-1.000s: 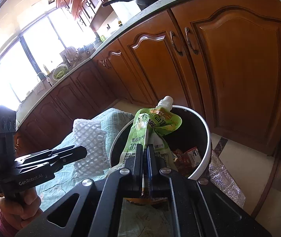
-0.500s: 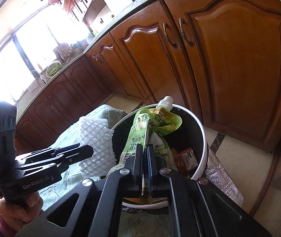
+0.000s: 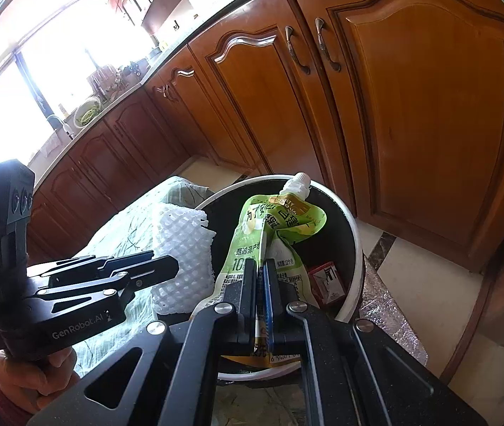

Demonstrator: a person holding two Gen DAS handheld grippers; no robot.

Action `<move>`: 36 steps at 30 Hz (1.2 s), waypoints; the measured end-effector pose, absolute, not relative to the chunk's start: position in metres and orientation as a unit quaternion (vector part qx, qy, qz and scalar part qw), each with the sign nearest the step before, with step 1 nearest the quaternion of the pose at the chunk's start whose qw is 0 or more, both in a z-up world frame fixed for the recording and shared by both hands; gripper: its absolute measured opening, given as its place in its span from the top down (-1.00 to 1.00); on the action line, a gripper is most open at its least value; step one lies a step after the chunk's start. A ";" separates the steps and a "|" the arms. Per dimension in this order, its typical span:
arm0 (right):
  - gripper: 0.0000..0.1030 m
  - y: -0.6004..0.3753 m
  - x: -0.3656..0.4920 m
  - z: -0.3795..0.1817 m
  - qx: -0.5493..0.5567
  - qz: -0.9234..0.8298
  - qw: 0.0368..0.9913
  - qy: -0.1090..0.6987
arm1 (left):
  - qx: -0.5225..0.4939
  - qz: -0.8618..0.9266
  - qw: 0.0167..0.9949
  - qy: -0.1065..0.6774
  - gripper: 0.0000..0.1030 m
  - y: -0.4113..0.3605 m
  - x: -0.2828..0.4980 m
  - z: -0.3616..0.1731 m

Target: Collect trash

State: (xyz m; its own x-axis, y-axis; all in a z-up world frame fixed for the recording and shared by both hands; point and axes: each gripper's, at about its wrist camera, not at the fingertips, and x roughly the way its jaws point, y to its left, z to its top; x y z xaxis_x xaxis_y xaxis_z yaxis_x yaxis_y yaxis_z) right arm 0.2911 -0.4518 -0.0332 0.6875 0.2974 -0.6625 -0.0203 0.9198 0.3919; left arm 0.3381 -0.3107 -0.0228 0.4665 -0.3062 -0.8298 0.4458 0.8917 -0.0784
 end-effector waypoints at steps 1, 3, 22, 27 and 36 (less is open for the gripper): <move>0.93 -0.451 0.292 -0.034 0.178 0.088 0.901 0.386 | 0.075 -0.220 0.851 0.470 0.61 -0.312 0.340 -0.024; 0.93 -0.451 0.296 -0.034 0.178 0.087 0.900 0.388 | 0.069 -0.232 0.852 0.465 0.60 -0.313 0.342 -0.027; 0.17 -0.461 0.293 -0.034 0.200 0.084 0.900 0.378 | 0.058 -0.218 0.865 0.449 -0.04 -0.299 0.331 -0.014; -0.43 -0.463 0.274 -0.030 0.217 0.088 0.905 0.354 | 0.032 -0.208 0.874 0.439 -0.14 -0.274 0.314 -0.009; -0.78 -0.438 0.224 -0.033 0.250 0.090 0.909 0.322 | -0.052 -0.190 0.888 0.416 -0.29 -0.208 0.253 -0.017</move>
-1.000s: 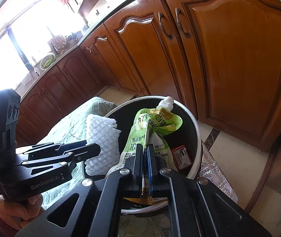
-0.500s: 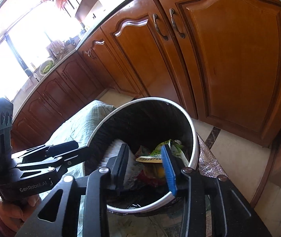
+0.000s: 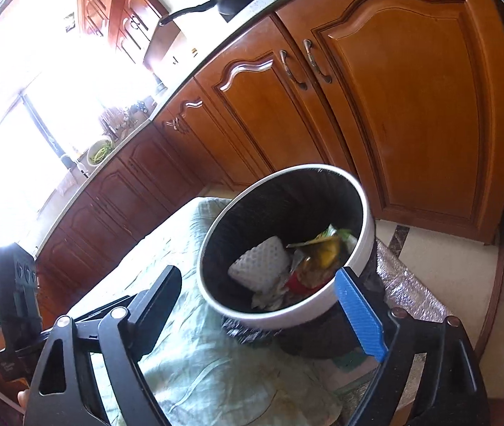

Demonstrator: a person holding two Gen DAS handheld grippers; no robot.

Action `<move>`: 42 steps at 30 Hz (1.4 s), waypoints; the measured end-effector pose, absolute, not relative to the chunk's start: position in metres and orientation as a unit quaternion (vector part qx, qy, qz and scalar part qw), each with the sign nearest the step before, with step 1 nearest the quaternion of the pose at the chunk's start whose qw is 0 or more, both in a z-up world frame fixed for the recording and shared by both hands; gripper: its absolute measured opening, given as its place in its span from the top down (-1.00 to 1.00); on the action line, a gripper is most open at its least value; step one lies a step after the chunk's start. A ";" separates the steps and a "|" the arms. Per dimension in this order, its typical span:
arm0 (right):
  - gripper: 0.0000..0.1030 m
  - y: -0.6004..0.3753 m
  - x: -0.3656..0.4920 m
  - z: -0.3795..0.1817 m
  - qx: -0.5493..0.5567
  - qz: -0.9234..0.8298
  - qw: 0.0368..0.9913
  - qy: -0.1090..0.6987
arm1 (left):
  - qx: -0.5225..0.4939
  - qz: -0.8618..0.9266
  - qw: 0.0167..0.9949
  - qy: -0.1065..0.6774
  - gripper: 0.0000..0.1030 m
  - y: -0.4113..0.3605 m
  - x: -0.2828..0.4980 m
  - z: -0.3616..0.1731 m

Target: Collect trash

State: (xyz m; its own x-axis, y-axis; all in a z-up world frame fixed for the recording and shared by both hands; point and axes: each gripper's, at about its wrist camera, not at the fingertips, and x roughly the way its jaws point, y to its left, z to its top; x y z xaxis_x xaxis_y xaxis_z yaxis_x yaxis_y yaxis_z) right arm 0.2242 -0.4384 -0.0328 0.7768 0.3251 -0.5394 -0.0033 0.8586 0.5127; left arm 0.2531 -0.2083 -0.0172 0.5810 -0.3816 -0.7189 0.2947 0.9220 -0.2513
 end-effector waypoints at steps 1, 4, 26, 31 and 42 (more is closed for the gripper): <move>-0.83 -0.433 0.218 -0.032 0.248 0.091 0.910 0.319 | -0.056 -0.187 0.890 0.412 -0.33 -0.204 0.245 -0.016; -0.96 -0.419 0.196 -0.030 0.245 0.093 0.915 0.306 | -0.063 -0.181 0.898 0.395 -0.49 -0.188 0.219 -0.014; -1.00 -0.344 0.090 0.051 0.082 0.041 0.983 0.161 | -0.025 -0.128 0.971 0.202 -1.00 -0.117 0.093 0.048; -1.00 -0.344 0.084 0.023 0.099 0.026 0.980 0.173 | -0.022 -0.113 0.970 0.213 -1.00 -0.109 0.085 0.025; -1.00 -0.339 0.078 0.003 0.091 0.026 0.980 0.176 | -0.014 -0.089 0.973 0.211 -1.00 -0.103 0.070 0.003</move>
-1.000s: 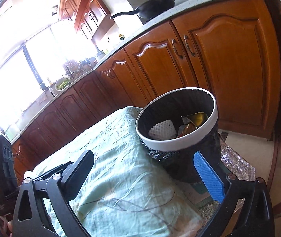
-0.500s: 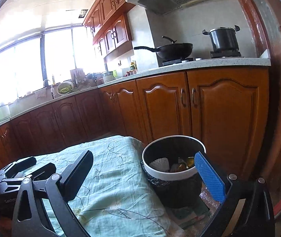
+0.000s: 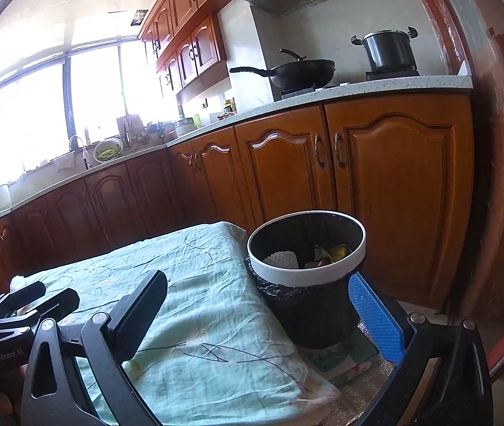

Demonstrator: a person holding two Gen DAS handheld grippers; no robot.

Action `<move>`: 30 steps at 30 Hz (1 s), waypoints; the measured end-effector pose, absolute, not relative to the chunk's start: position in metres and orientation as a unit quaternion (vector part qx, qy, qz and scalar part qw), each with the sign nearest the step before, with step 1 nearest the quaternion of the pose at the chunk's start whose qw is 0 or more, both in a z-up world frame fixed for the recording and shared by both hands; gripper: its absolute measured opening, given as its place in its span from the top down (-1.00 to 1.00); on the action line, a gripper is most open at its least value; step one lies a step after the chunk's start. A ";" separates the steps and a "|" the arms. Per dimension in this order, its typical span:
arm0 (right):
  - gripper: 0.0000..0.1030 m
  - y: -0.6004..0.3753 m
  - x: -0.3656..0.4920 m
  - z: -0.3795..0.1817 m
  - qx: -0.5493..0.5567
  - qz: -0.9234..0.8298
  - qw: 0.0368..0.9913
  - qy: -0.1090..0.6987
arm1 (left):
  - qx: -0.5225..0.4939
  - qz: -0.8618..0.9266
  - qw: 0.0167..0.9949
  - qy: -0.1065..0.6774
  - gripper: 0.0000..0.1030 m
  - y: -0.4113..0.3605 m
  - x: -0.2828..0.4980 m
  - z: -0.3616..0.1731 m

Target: Collect trash

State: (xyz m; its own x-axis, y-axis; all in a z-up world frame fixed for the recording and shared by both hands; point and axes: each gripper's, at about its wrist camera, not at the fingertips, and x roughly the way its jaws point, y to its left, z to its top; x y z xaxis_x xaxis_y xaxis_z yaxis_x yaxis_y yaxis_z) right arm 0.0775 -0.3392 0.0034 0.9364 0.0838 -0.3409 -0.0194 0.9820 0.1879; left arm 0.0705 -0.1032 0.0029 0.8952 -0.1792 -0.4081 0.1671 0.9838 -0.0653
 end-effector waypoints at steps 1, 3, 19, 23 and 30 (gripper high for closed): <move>-1.00 -0.338 0.077 0.003 0.090 0.029 0.980 0.176 | -0.013 -0.086 0.974 0.209 -1.00 -0.103 0.069 0.003; -1.00 -0.336 0.076 0.002 0.089 0.035 0.979 0.177 | -0.009 -0.082 0.975 0.206 -1.00 -0.102 0.066 0.003; -1.00 -0.326 0.068 0.004 0.082 0.052 0.980 0.172 | -0.002 -0.065 0.976 0.209 -1.00 -0.097 0.061 0.004; -1.00 -0.327 0.068 0.004 0.082 0.053 0.980 0.172 | -0.003 -0.064 0.976 0.209 -1.00 -0.097 0.061 0.005; -1.00 -0.326 0.067 0.005 0.082 0.058 0.980 0.171 | 0.000 -0.064 0.976 0.208 -1.00 -0.098 0.060 0.005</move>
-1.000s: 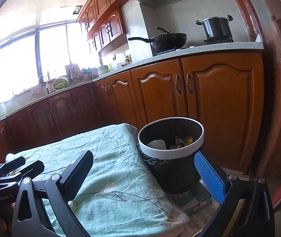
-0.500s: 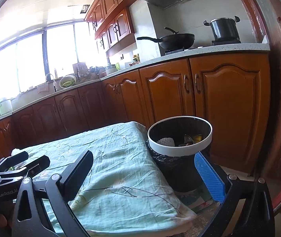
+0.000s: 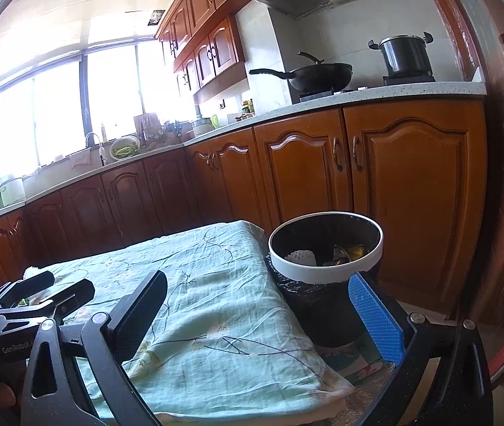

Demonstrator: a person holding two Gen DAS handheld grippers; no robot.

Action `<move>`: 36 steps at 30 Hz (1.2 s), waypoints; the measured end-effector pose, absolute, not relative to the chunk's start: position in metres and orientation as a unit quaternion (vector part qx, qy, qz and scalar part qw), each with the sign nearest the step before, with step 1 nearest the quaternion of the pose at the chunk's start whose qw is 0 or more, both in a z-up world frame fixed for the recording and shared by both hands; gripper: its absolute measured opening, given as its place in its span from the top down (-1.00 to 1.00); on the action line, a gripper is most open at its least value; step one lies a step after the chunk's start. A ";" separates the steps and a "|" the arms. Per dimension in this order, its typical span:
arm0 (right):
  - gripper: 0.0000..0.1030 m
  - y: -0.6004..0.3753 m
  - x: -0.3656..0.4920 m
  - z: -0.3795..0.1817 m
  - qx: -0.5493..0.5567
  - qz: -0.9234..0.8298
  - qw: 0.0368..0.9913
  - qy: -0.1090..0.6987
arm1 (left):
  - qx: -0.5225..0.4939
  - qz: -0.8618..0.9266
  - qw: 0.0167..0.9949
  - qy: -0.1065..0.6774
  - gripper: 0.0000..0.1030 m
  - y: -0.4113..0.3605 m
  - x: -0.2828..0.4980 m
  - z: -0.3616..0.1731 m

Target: Collect trash

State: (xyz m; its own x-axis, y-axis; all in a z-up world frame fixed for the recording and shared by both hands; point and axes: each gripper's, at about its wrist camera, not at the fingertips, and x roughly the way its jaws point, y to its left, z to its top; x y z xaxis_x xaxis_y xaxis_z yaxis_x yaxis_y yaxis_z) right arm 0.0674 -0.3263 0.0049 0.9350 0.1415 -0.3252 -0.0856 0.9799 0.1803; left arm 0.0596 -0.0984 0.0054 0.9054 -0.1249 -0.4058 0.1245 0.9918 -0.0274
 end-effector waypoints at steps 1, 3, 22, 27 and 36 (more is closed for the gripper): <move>-1.00 -0.326 0.067 0.005 0.081 0.058 0.980 0.171 | -0.001 -0.064 0.976 0.208 -1.00 -0.098 0.060 0.006; -1.00 -0.325 0.067 0.006 0.080 0.059 0.980 0.171 | -0.003 -0.066 0.976 0.209 -1.00 -0.098 0.060 0.006; -1.00 -0.323 0.068 0.006 0.079 0.065 0.980 0.172 | 0.002 -0.064 0.977 0.205 -1.00 -0.101 0.058 0.007; -1.00 -0.322 0.067 0.007 0.079 0.066 0.980 0.170 | 0.002 -0.064 0.976 0.206 -1.00 -0.102 0.058 0.007; -1.00 -0.322 0.068 0.008 0.079 0.068 0.980 0.171 | -0.002 -0.061 0.976 0.208 -1.00 -0.101 0.057 0.006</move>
